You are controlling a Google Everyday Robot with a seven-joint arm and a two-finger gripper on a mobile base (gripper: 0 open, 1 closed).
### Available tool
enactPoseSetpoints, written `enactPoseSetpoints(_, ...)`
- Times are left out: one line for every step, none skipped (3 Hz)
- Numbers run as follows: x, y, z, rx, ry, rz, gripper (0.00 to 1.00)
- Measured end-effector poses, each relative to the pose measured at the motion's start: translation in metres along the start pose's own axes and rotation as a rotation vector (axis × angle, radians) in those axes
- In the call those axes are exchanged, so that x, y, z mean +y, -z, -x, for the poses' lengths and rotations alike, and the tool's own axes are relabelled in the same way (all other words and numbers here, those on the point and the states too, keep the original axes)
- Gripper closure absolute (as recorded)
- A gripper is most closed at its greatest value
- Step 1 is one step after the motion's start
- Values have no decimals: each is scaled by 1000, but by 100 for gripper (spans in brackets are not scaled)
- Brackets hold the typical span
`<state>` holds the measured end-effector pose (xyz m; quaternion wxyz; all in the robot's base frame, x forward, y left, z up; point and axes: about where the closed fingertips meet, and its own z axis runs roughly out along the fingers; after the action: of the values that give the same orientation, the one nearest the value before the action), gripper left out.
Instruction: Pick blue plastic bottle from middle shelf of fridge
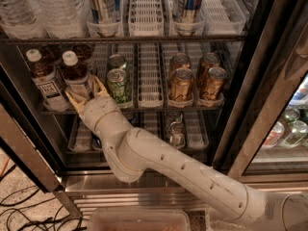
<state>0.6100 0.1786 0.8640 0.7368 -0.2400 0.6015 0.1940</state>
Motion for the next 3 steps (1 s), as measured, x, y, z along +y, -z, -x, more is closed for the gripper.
enactPoseSetpoints(8, 6, 15, -15, 33, 23, 100)
enactPoseSetpoints(19, 18, 30, -15, 68, 59, 100)
enactPoseSetpoints(34, 35, 31, 10, 87, 114, 100)
